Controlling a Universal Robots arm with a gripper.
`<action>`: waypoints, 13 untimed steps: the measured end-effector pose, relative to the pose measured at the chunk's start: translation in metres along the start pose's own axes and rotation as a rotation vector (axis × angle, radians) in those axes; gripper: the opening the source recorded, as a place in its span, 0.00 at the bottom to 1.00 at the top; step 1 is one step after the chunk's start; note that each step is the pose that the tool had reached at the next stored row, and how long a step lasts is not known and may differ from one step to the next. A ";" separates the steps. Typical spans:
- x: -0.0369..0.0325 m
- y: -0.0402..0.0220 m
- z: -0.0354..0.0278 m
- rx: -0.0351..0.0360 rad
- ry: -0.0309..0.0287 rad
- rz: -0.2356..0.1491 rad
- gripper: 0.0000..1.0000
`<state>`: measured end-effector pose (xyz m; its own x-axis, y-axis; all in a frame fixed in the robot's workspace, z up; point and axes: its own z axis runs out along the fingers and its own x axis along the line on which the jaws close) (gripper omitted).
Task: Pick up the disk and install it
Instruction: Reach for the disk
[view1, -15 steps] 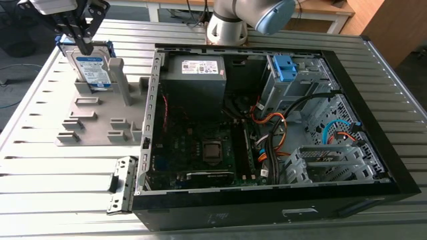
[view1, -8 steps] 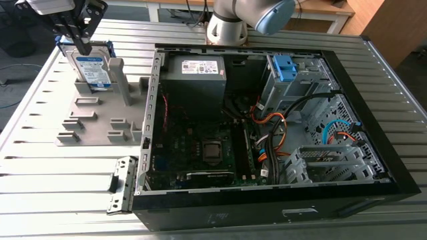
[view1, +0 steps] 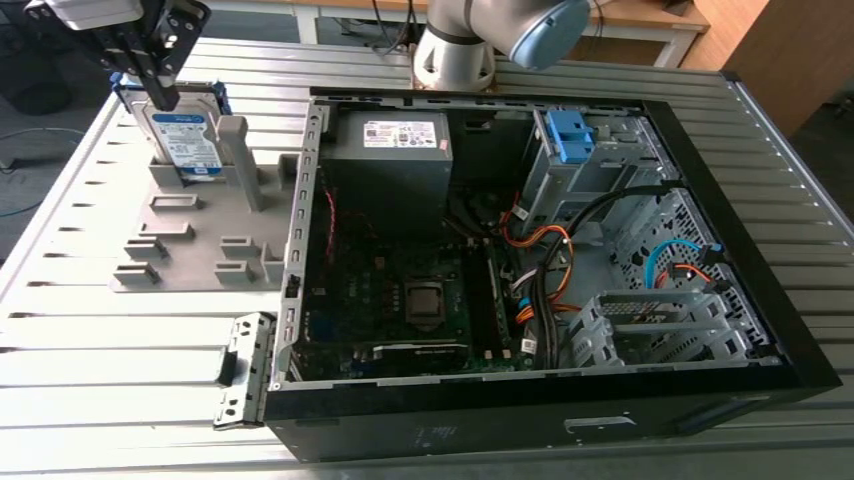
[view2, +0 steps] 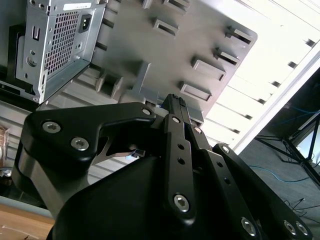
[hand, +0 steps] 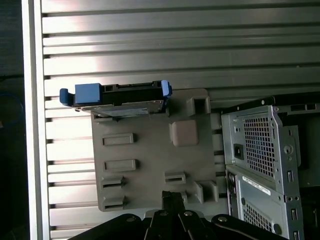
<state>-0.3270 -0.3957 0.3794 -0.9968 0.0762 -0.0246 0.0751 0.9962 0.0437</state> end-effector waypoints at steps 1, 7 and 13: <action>0.0004 -0.0001 0.0001 0.0000 0.0000 0.000 0.11; 0.0028 -0.0003 0.0003 0.0000 0.0000 0.000 0.11; 0.0051 -0.0004 0.0008 0.0000 0.0000 0.000 0.11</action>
<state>-0.3321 -0.3957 0.3785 -0.9968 0.0762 -0.0247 0.0750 0.9962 0.0437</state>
